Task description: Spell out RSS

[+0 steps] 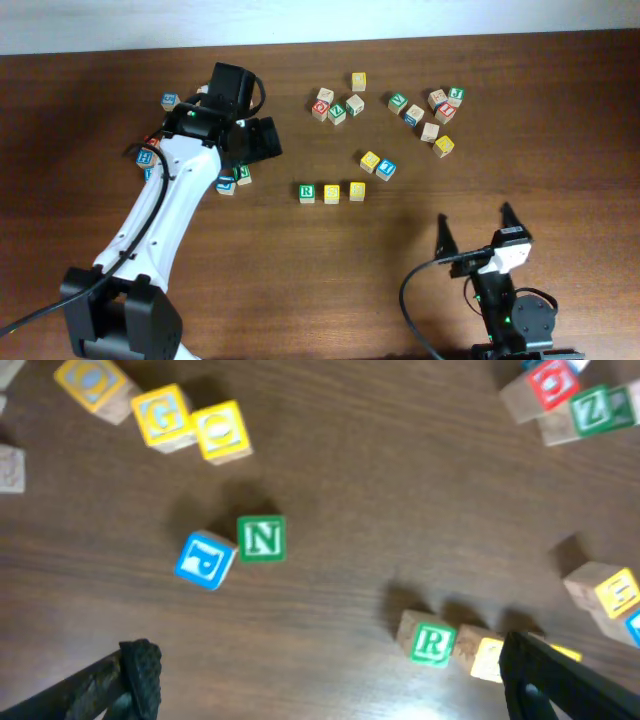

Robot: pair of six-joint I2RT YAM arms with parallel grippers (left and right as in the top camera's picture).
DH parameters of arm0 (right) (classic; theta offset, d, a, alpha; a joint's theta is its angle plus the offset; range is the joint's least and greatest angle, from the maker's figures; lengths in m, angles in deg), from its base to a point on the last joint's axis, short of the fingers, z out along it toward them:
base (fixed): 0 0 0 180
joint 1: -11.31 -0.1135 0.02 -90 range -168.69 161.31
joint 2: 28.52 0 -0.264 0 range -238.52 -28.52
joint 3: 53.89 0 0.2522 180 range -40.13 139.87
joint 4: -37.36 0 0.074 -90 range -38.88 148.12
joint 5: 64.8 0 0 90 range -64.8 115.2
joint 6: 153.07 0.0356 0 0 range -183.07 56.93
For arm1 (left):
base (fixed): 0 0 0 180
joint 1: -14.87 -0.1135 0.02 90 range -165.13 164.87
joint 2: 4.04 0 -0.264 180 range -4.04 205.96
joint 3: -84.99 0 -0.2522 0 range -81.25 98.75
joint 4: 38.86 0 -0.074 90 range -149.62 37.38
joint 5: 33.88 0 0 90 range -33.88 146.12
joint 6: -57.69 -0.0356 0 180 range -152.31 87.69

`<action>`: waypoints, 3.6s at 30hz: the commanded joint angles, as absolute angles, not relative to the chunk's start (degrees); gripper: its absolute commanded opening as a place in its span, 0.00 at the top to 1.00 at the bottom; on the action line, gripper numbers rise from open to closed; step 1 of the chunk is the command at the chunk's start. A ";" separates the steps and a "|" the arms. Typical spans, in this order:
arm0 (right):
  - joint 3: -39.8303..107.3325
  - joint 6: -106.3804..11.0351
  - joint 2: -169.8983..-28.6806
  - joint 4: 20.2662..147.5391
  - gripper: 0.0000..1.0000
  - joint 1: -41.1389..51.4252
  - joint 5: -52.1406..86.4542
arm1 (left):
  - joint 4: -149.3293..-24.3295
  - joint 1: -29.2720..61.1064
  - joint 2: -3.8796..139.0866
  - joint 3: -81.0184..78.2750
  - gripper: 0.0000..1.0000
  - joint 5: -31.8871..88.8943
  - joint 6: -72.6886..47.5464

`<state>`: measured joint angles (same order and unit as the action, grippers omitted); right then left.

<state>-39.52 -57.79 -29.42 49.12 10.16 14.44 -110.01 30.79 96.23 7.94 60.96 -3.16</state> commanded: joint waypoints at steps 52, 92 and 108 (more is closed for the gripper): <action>41.87 -59.87 -103.30 108.87 0.02 -12.31 -2.18 | -110.60 30.35 94.41 7.70 0.01 61.97 -3.51; 41.67 -31.91 -133.94 98.75 0.96 -9.34 23.13 | -110.60 30.35 94.41 7.70 0.01 61.99 -3.51; 41.41 -27.59 -140.22 95.19 0.96 -8.86 19.66 | -110.60 30.35 94.41 7.70 0.01 61.97 -3.51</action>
